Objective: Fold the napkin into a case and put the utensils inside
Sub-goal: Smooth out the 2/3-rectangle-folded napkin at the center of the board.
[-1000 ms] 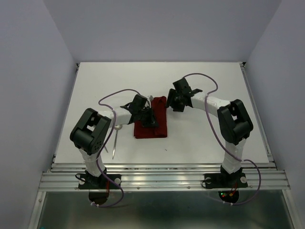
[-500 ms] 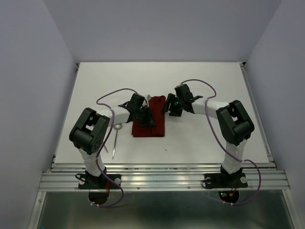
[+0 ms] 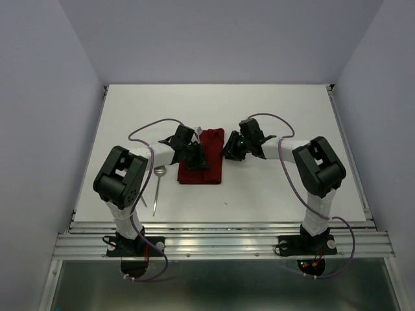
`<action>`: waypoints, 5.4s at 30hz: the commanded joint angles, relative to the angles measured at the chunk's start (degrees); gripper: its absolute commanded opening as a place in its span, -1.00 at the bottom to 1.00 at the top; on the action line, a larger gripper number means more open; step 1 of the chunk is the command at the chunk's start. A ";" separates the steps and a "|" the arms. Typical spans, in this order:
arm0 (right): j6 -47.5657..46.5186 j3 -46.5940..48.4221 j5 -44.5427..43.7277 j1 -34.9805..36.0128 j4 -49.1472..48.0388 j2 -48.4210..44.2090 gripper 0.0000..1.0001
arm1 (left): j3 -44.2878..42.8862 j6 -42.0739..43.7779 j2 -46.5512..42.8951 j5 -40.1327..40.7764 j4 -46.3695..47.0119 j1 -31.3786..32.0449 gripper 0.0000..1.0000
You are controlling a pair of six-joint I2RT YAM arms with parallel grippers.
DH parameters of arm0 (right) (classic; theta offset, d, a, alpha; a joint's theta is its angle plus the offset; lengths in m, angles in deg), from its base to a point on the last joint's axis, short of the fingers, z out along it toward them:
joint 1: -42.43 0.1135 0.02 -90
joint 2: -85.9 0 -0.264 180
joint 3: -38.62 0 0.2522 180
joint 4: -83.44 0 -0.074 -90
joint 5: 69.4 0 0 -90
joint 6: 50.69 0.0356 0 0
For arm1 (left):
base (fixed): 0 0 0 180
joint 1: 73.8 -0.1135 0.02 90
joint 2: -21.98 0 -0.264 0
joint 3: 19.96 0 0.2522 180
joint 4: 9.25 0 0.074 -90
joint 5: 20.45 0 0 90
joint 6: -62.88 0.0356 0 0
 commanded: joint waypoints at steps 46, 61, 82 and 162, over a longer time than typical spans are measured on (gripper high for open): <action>6.19 -5.10 1.30 5.96 -10.44 3.36 -0.42 | -1.69 -0.47 -2.37 7.51 -1.44 -2.67 -1.00; -0.74 -6.24 -2.83 5.35 -3.59 -1.46 -0.99 | -1.51 -1.52 -2.29 5.66 -1.18 0.13 -1.00; -7.96 -18.81 -12.06 2.71 7.40 -17.73 -0.78 | -6.09 -4.95 2.11 4.25 0.23 10.16 -1.00; -9.62 21.88 -12.68 -4.06 11.09 8.81 -0.81 | -3.18 -0.99 2.20 6.01 -1.62 7.52 -1.00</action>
